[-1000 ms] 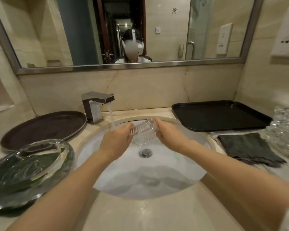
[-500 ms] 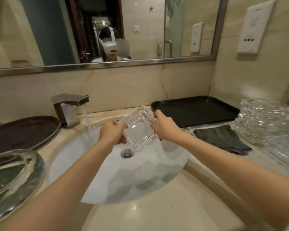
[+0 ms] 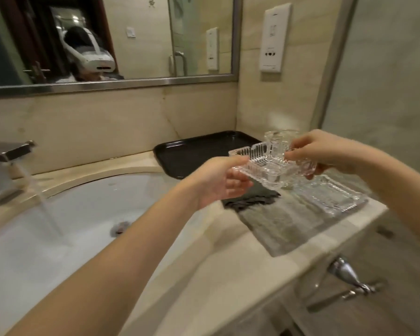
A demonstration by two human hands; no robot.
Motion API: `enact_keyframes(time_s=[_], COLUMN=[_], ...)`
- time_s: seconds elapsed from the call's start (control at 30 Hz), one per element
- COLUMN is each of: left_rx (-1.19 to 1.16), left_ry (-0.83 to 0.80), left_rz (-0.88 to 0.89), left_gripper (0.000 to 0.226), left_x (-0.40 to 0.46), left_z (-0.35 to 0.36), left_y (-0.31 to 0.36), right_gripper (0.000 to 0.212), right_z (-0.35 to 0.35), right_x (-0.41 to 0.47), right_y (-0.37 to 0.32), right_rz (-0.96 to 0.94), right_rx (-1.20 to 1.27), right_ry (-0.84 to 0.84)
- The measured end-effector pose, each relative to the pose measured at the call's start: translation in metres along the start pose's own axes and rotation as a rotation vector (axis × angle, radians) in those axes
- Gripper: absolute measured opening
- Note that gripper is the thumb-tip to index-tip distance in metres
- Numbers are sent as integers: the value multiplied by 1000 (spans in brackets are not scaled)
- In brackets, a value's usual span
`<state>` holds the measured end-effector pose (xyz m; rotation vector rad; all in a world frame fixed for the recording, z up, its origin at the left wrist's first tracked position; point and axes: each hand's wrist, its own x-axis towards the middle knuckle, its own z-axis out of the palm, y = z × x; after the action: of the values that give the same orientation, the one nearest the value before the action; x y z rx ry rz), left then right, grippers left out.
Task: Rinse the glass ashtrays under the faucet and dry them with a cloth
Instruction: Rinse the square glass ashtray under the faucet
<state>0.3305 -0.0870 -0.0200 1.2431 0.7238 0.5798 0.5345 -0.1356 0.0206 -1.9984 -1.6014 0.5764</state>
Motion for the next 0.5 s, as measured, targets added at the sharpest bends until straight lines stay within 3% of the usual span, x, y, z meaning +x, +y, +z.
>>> enact_keyframes(time_s=[0.17,0.33,0.5], left_rx=[38,77,22], left_ry=[-51,-32,47], left_rz=[20,41,8], left_gripper=[26,65,69], left_x=[30,48,68], left_z=[59,101,119], left_y=[-13,-22,-31], right_gripper=[16,14,7], right_z=[-31,-42,-44], right_x=[-6,-10,-2], right_y=[61,106,126], right_rz=[123,199,239], right_rx=[-24,-9,-11], right_ry=[70,102,234])
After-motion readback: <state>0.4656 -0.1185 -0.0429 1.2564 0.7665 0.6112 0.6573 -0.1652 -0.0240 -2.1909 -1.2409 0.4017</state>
